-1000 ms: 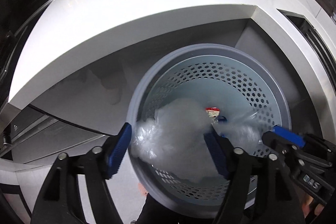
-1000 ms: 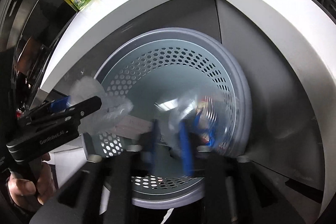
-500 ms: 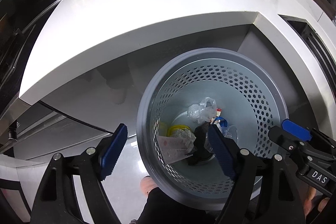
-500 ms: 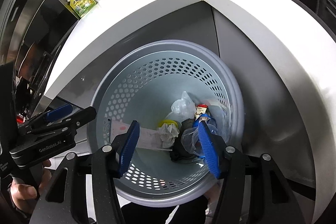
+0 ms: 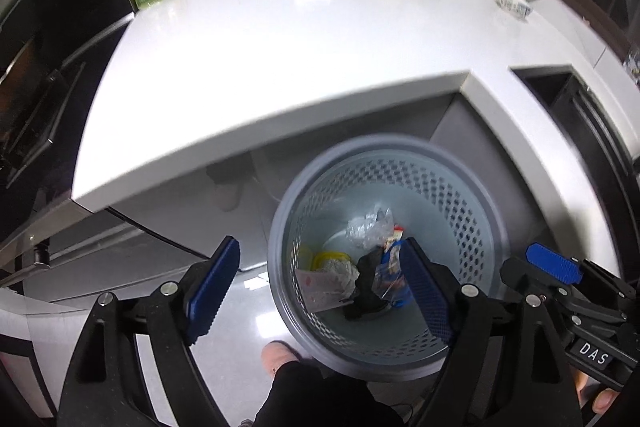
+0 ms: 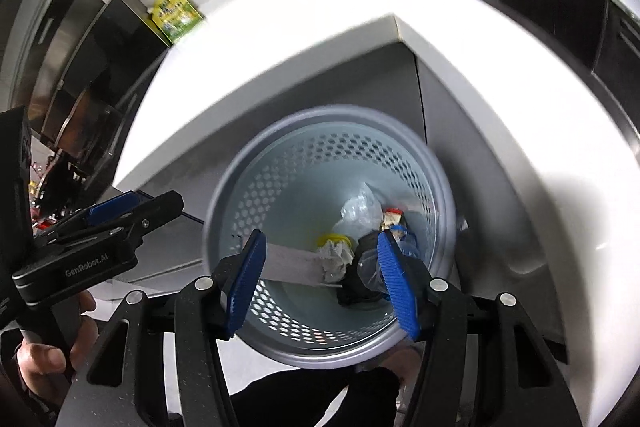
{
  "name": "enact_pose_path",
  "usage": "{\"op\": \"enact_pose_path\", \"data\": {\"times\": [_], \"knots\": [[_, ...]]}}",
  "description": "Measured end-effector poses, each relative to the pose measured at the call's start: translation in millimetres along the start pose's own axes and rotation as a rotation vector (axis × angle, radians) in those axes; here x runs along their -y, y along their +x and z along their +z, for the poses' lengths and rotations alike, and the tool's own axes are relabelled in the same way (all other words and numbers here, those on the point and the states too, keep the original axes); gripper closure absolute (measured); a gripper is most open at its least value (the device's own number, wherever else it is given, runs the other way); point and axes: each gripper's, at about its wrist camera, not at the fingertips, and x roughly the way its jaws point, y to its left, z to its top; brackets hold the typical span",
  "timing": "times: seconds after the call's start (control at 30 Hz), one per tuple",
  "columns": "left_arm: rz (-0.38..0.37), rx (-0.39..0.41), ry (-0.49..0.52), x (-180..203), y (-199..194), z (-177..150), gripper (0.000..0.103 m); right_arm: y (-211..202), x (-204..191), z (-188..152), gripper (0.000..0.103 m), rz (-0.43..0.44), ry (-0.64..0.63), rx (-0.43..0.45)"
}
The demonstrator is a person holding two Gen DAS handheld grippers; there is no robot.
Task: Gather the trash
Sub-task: 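Move both tools back to the counter toward the white tissue and orange peel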
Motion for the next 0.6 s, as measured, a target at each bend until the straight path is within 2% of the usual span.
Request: {"op": "enact_pose_path", "data": {"times": [0.23, 0.37, 0.6], "knots": [[0.027, 0.129, -0.022, -3, -48, 31, 0.017, -38, -6, 23, 0.044, 0.002, -0.043, 0.099], [0.046, 0.199, -0.050, -8, -70, 47, 0.012, -48, -8, 38, 0.043, -0.011, -0.067, 0.134], [0.065, 0.266, -0.079, -13, -87, 82, 0.008, -60, -18, 76, 0.040, -0.028, -0.100, 0.209]]}}
